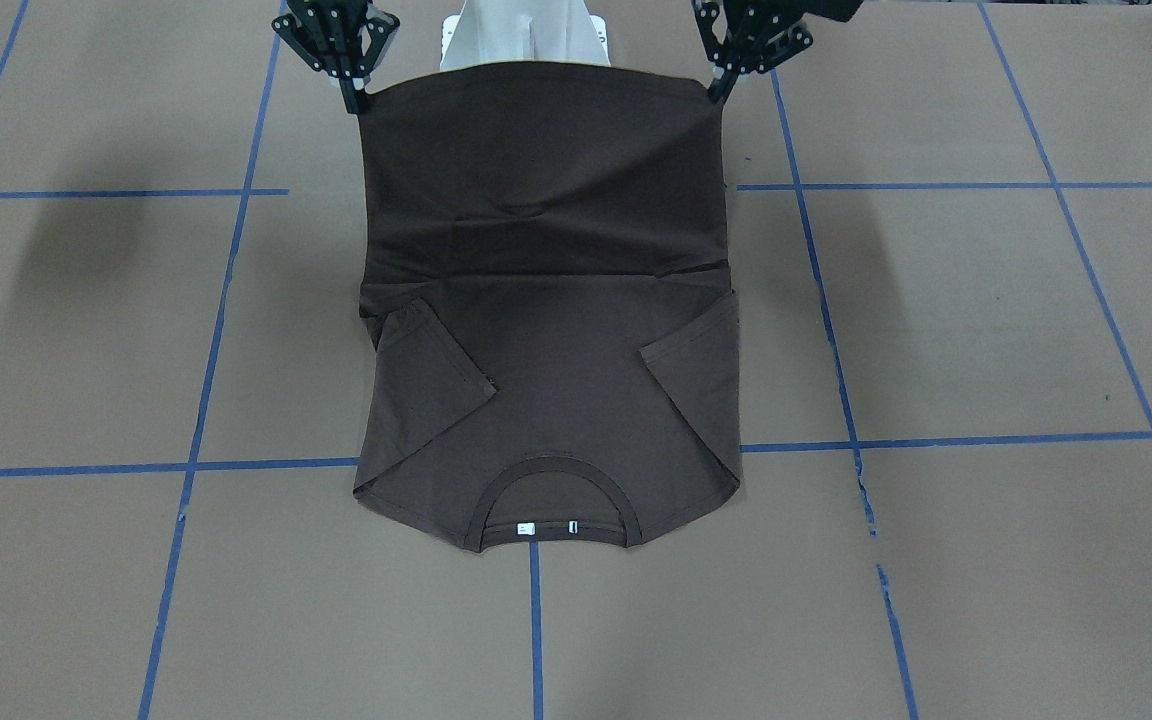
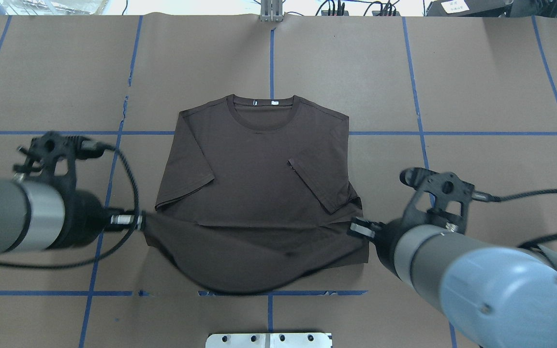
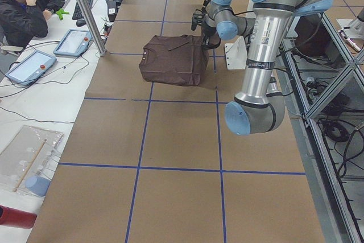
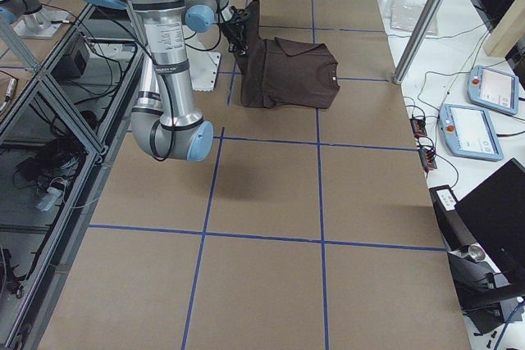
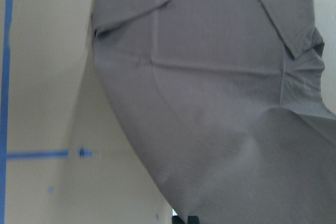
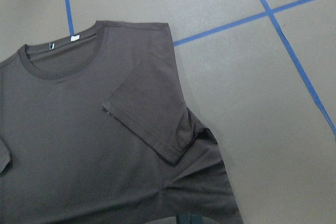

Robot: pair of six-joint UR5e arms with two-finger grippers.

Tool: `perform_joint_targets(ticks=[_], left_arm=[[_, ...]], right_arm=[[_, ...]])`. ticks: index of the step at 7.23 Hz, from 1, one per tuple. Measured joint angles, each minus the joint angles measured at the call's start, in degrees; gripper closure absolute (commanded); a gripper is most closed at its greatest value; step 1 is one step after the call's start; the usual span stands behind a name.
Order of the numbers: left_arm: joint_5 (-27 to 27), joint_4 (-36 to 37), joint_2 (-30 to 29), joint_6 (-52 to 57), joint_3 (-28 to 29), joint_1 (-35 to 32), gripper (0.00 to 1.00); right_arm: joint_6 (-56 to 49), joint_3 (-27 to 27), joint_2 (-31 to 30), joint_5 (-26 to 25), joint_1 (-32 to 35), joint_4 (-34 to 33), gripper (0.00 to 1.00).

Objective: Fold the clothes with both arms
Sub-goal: 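Lift the hem with both grippers and fold it toward the collar, then lower the folded hem onto the shirt near the collar with both grippers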

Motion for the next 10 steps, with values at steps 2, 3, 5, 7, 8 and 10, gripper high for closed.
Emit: perform_joint_targets(ticks=[2,3,5,7,8,10], left_arm=[[-0.54,-3.21,-5.16,8.78,13.5,-8.63,1.0],[-0.52,-6.56,-6.39,11.07,19.29,-11.31,1.0],[-0.38,-13.71,-9.44,13.4,30.11,-14.0,1.0],[-0.3,-22.54,-12.44,13.68,40.96,-14.43,1.0],[-0.25,-25.33,-13.64,13.68,44.88,-14.44,1.0],[-0.16,-27.09,-15.6,13.59,49.59,-14.35,1.0]], right_arm=[[-3.07,-8.38,3.2,0.97,6.68,1.16,1.0],[-4.35,-13.09,4.46,2.27,10.18,4.28,1.0],[-6.96,-24.86,5.68,3.68,15.4,15.32,1.0],[-8.77,-36.9,7.39,3.94,18.05,25.48,1.0],[-9.31,-42.76,9.44,3.95,18.82,28.78,1.0],[-9.66,-51.63,12.63,3.93,19.45,33.62,1.0]])
